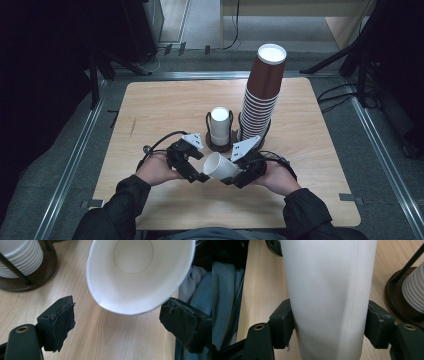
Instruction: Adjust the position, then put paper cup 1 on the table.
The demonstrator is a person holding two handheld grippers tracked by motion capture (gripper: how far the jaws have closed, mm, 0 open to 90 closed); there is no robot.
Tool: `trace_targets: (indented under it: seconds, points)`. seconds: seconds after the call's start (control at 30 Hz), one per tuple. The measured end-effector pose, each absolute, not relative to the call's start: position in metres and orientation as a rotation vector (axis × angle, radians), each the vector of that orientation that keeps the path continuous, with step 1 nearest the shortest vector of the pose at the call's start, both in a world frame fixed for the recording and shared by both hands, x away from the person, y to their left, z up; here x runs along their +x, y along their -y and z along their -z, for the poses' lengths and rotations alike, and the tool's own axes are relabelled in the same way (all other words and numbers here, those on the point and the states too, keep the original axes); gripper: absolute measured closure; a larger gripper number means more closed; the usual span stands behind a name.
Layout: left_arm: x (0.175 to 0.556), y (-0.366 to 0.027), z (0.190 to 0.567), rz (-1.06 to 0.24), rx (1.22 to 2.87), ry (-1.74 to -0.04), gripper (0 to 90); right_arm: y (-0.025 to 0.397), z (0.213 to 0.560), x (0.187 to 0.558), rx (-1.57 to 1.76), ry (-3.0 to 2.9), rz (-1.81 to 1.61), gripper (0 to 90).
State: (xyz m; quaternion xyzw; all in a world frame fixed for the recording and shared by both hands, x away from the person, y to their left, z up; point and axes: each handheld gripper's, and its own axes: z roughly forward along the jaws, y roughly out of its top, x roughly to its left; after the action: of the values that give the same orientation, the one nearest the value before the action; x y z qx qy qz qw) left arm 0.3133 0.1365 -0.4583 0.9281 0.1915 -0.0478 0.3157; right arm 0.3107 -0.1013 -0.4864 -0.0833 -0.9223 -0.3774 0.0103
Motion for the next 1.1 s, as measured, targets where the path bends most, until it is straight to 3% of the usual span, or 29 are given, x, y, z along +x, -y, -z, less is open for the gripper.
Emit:
trace_targets:
  seconds: [0.43,1.1]
  points:
    - [0.314,-0.144,0.457,0.157,2.296,-0.480,11.3,0.107,0.484,0.316,-0.311,2.807,1.251,32.9]
    - [0.311,-0.134,0.455,0.166,2.197,-0.451,9.9,0.107,0.481,0.317,-0.314,2.729,1.335,32.9]
